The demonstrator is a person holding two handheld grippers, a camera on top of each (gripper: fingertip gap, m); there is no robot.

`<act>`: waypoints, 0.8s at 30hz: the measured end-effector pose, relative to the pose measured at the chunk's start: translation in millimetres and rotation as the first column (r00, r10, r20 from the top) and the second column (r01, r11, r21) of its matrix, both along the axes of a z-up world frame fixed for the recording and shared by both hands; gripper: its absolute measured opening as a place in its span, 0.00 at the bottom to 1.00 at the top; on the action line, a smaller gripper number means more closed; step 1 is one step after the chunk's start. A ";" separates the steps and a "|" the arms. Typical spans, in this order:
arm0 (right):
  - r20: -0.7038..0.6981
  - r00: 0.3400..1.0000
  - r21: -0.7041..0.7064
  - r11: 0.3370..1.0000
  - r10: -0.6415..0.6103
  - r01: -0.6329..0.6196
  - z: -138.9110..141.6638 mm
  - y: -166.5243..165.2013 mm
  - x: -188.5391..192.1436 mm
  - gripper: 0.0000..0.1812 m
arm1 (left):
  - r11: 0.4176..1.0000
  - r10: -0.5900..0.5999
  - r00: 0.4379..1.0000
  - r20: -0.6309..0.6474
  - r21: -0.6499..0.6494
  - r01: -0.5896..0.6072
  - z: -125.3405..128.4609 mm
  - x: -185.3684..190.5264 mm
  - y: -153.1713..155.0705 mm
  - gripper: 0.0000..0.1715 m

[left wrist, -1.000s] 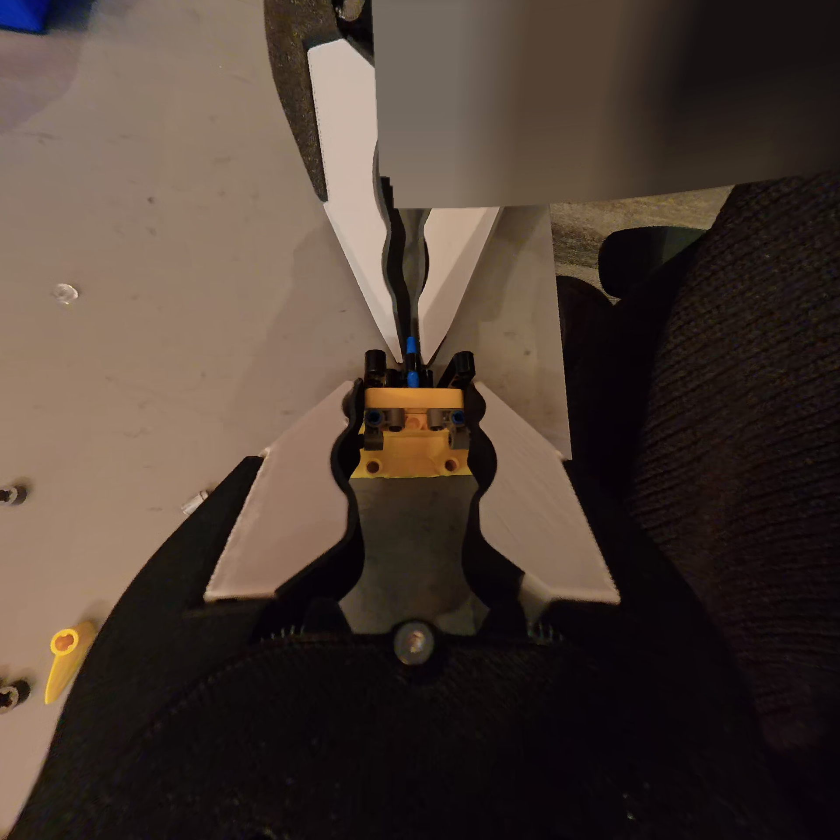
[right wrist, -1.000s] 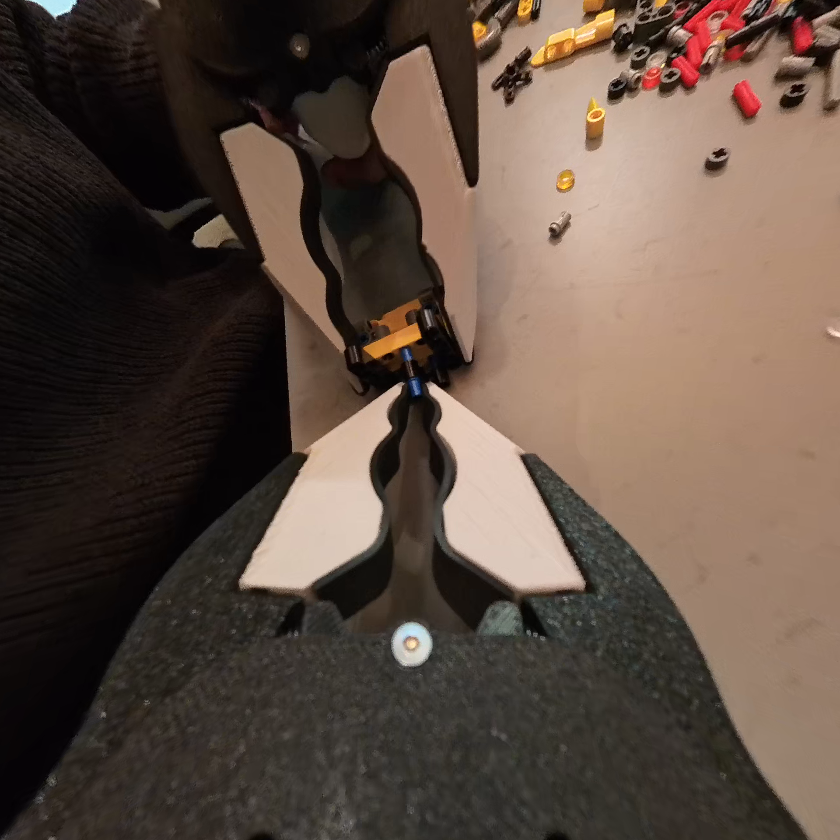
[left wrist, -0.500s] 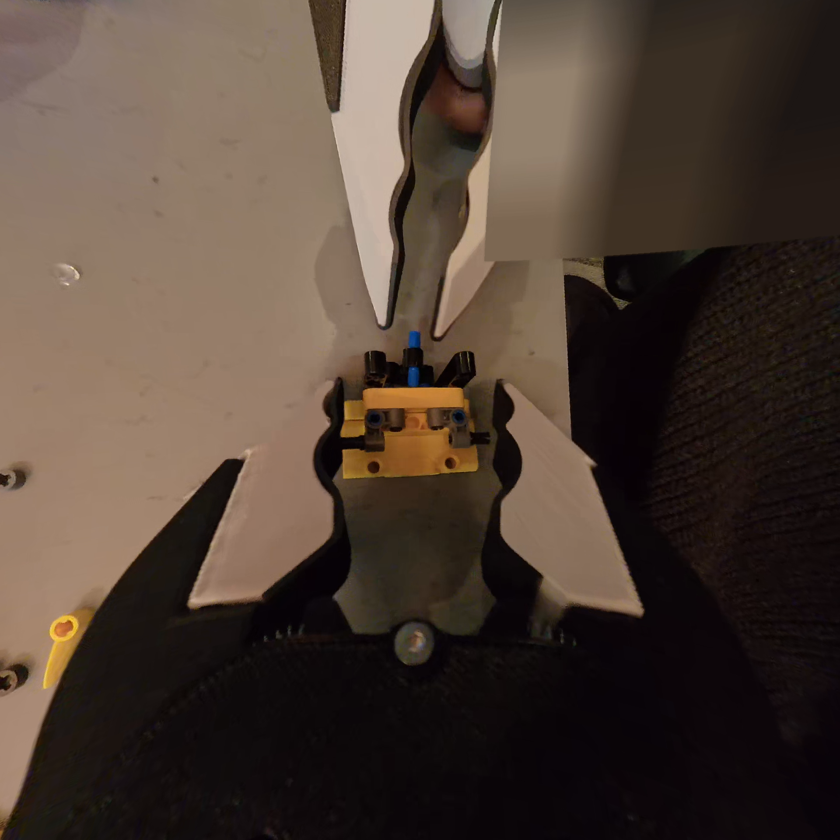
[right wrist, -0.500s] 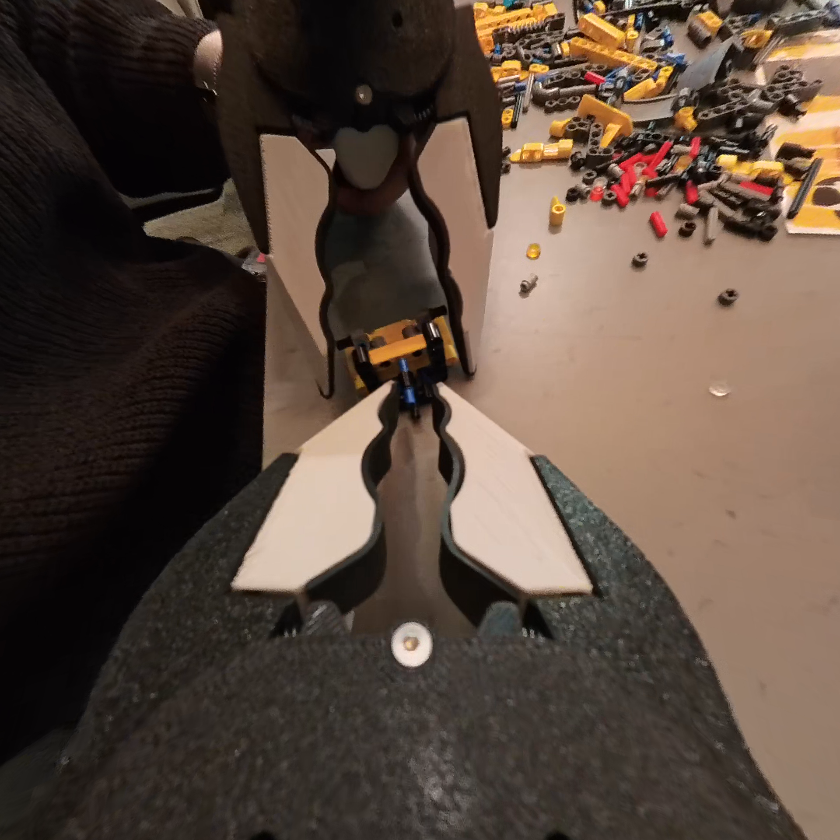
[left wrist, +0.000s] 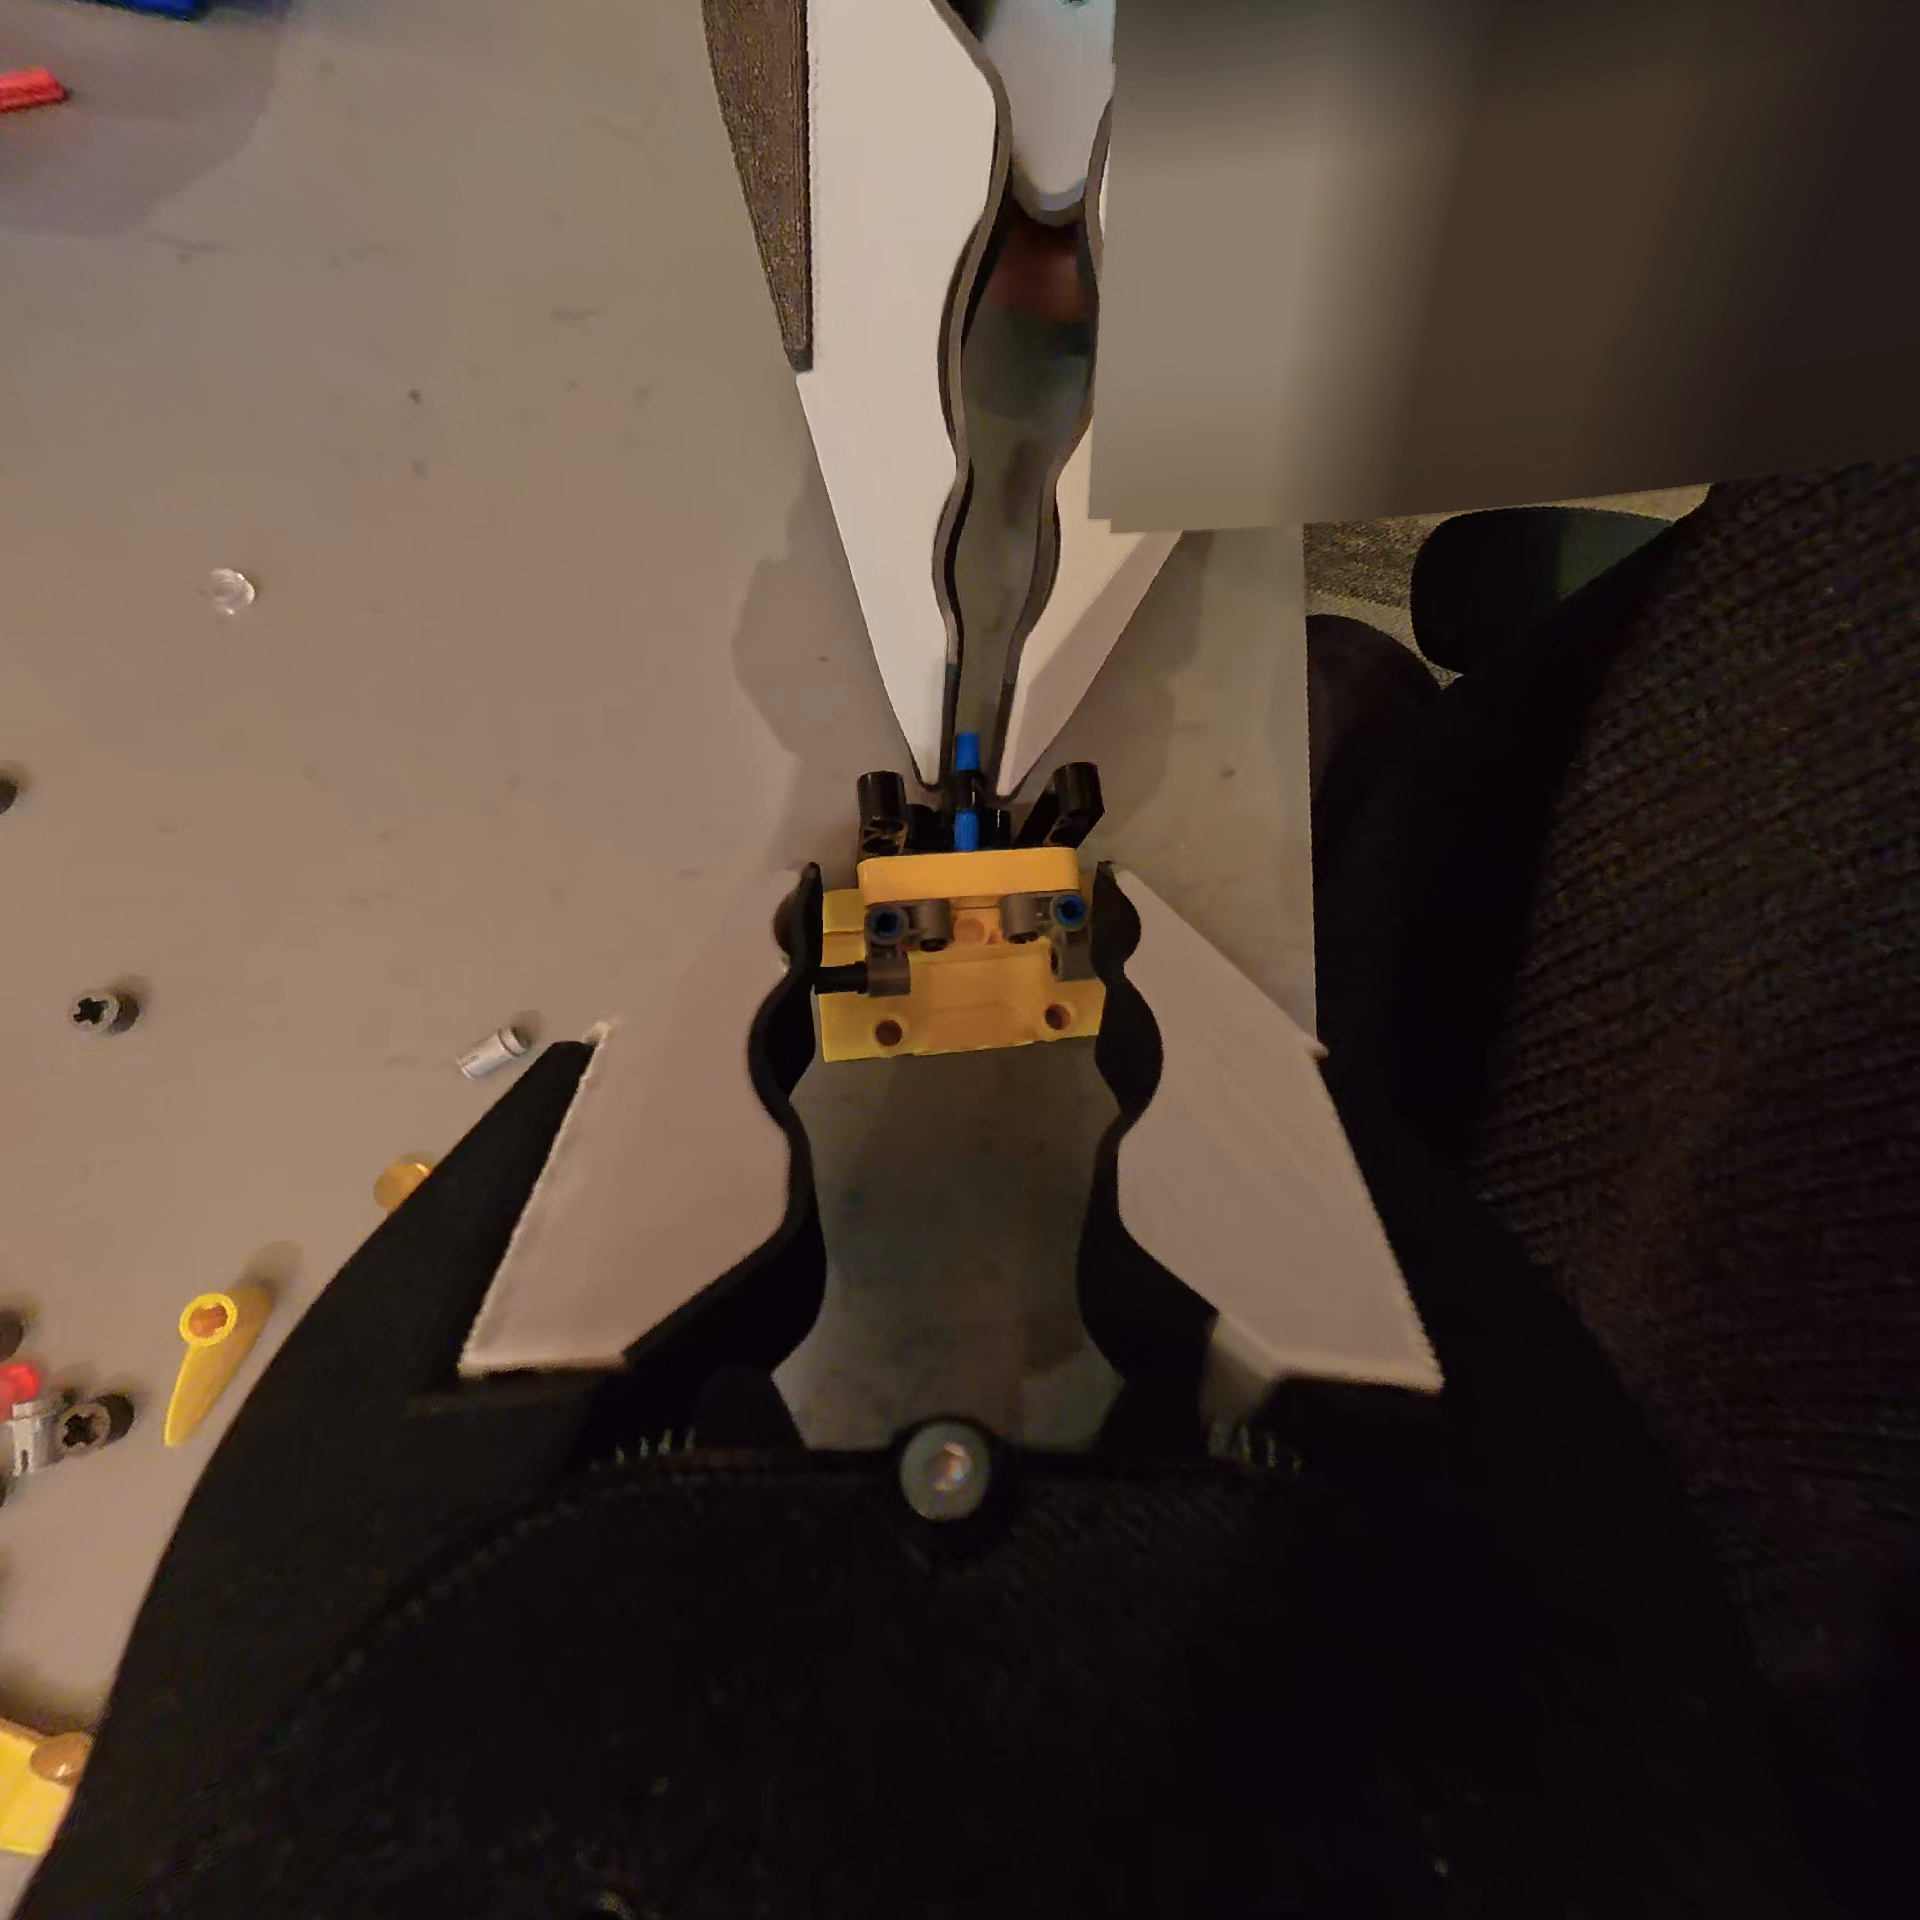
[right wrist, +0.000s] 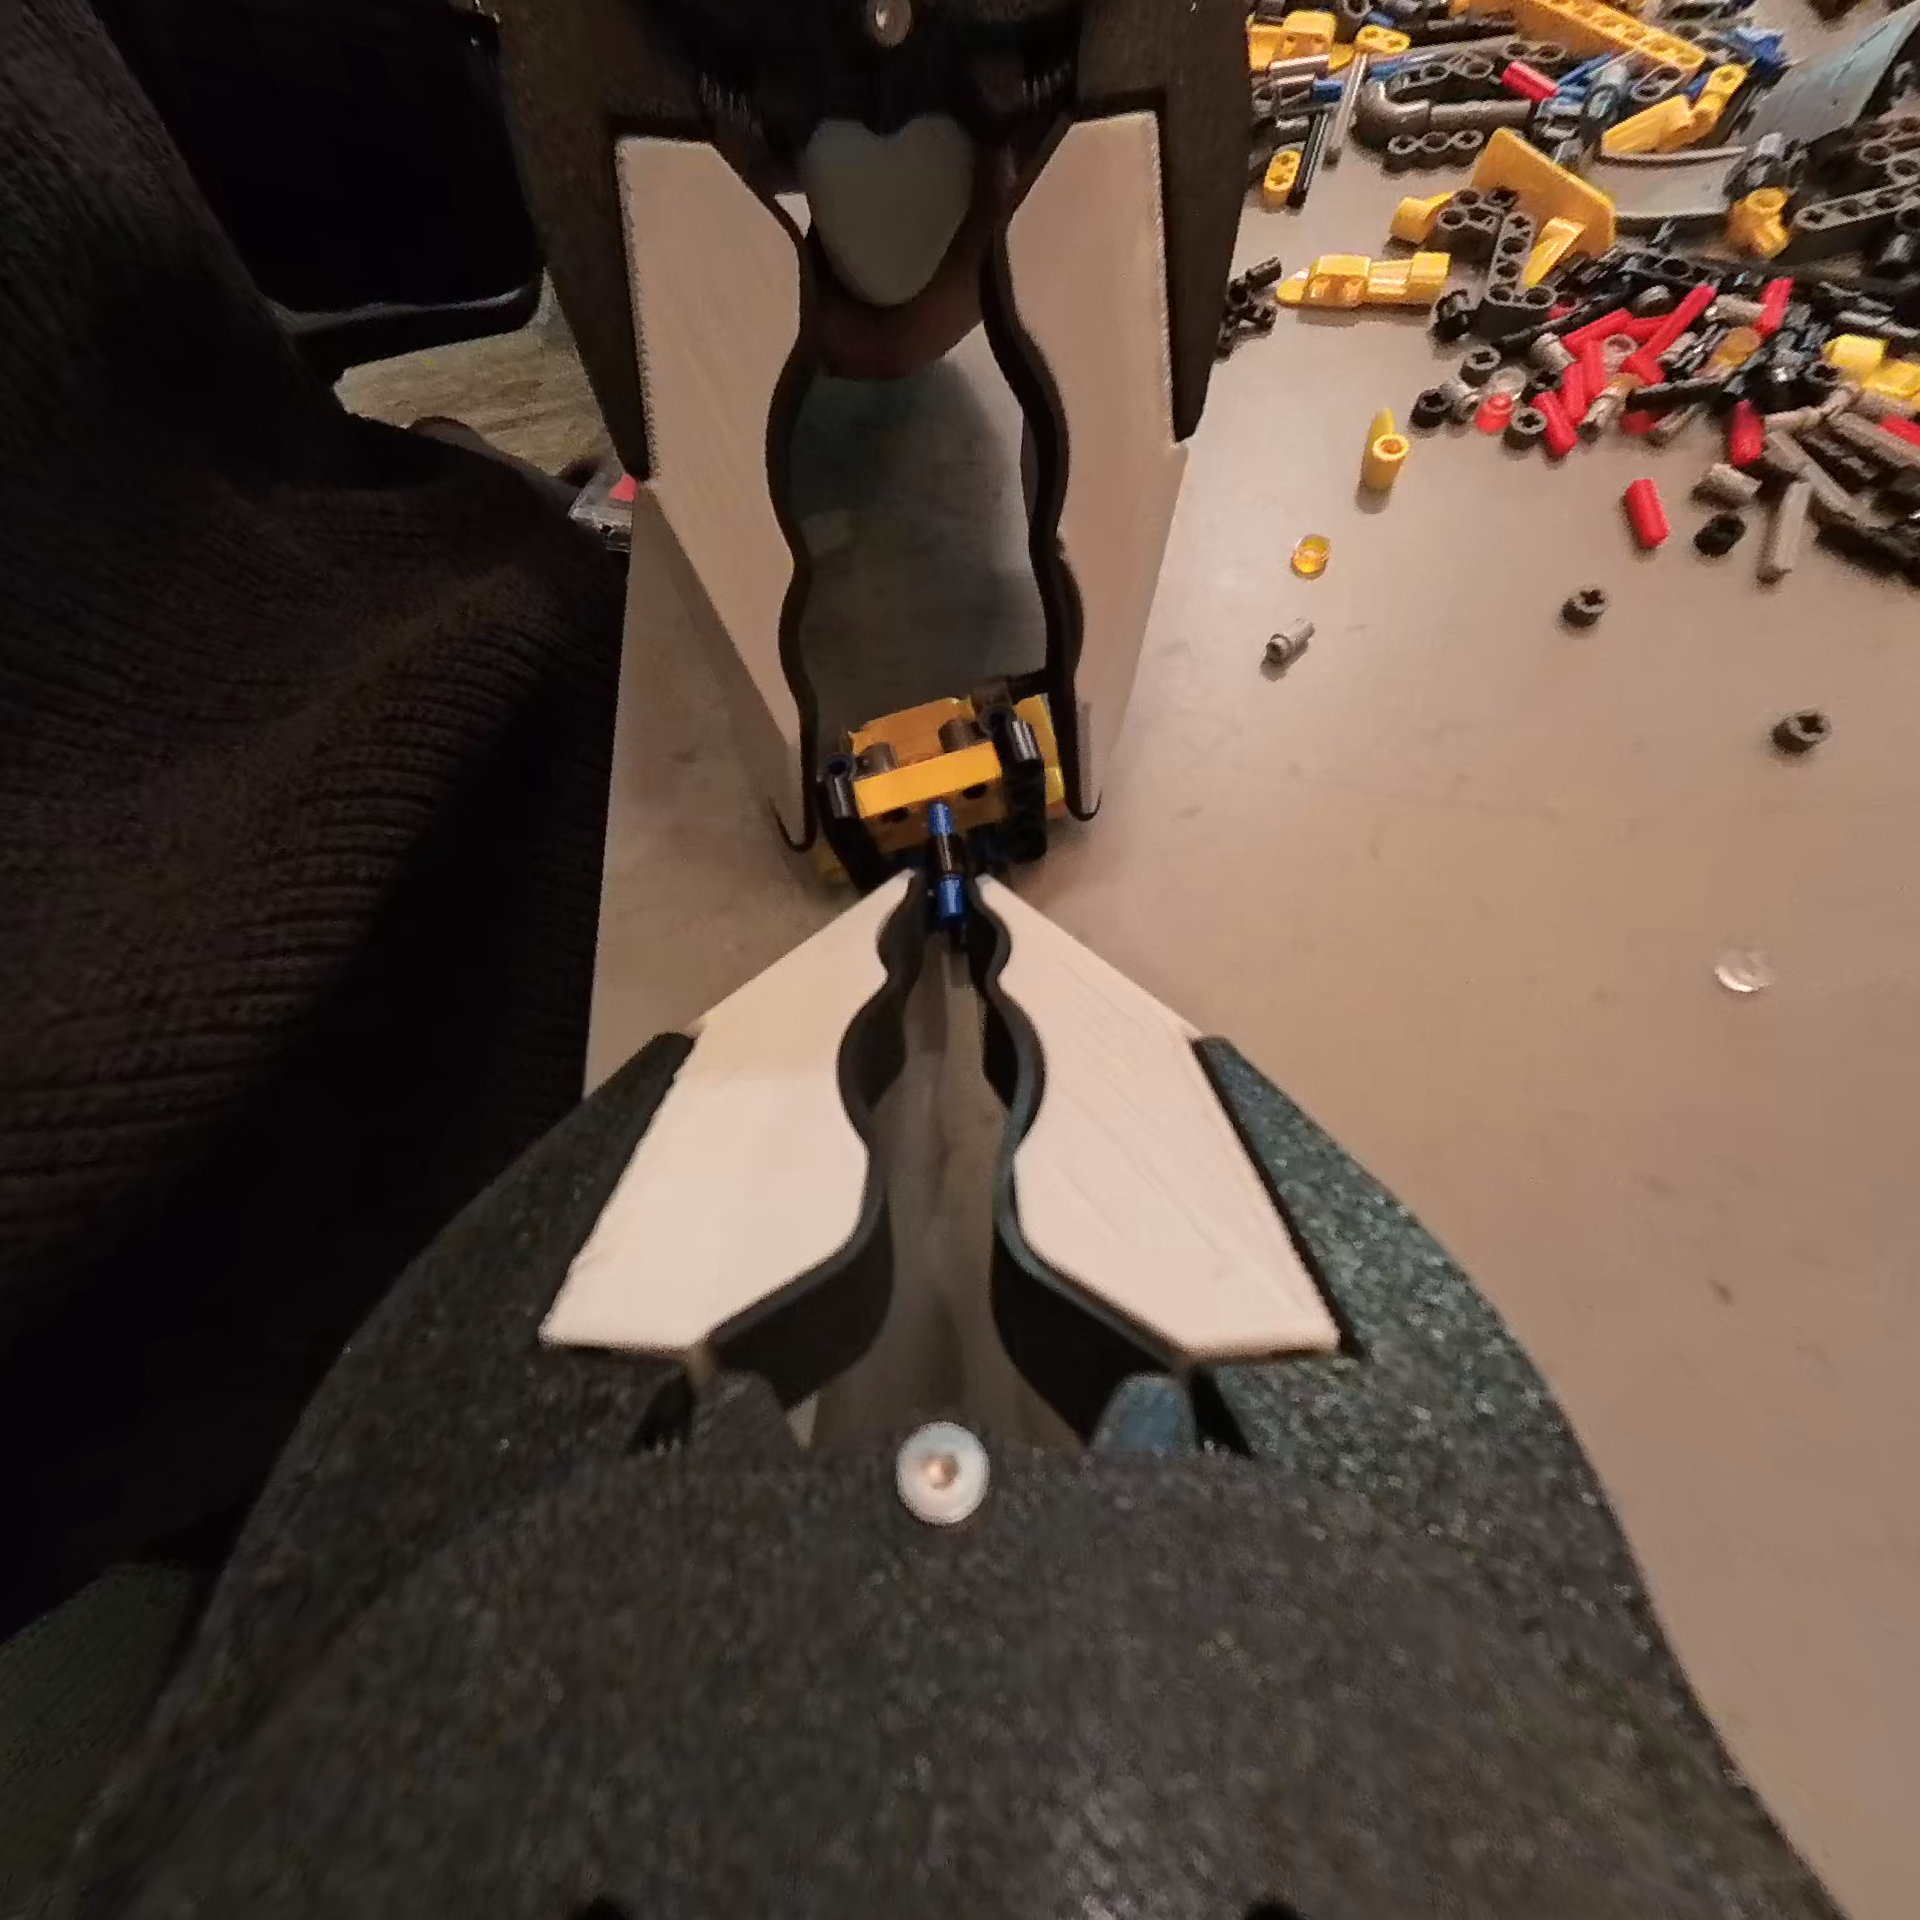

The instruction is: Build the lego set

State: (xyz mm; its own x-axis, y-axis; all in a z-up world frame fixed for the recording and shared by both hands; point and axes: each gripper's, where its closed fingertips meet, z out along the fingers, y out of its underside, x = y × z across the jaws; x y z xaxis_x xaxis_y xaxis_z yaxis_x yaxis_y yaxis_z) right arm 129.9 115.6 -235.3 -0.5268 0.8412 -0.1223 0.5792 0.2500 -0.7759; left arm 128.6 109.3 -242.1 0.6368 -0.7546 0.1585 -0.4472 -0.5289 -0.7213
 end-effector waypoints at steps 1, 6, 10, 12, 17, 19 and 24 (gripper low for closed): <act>0.010 1.000 0.002 1.000 0.004 -0.004 -1.6 -0.3 0.1 0.03 | 1.000 0.001 1.000 0.000 -0.004 -0.001 -0.1 -0.4 0.0 0.30; 0.018 1.000 0.005 1.000 0.020 -0.020 -3.1 -1.3 -0.1 0.03 | 1.000 0.020 0.999 -0.033 -0.012 -0.020 -2.2 -8.2 0.0 0.36; 0.023 0.999 -0.004 0.999 0.034 -0.034 -3.0 -1.8 -0.3 0.03 | 1.000 0.016 0.999 -0.033 -0.010 -0.016 -1.0 -8.0 -2.4 0.31; 0.024 0.999 -0.005 0.999 0.042 -0.042 -3.2 -2.3 -0.2 0.03 | 1.000 0.014 0.999 -0.033 -0.009 -0.014 -1.3 -7.6 -2.5 0.31; 0.021 0.999 0.004 0.999 0.040 -0.040 -3.3 -1.9 -0.4 0.10 | 1.000 0.012 0.999 -0.035 -0.014 -0.013 -3.2 -7.9 -2.2 0.39; 0.004 0.999 0.009 0.999 0.048 -0.048 -0.8 -2.4 1.0 0.12 | 1.000 0.012 0.999 -0.039 -0.016 -0.013 -4.3 -7.9 -3.4 0.44; 0.013 0.998 0.003 0.998 0.063 -0.063 -2.0 -2.1 2.8 0.15 | 1.000 0.013 0.999 -0.029 -0.006 -0.013 -2.1 -7.2 -6.5 0.47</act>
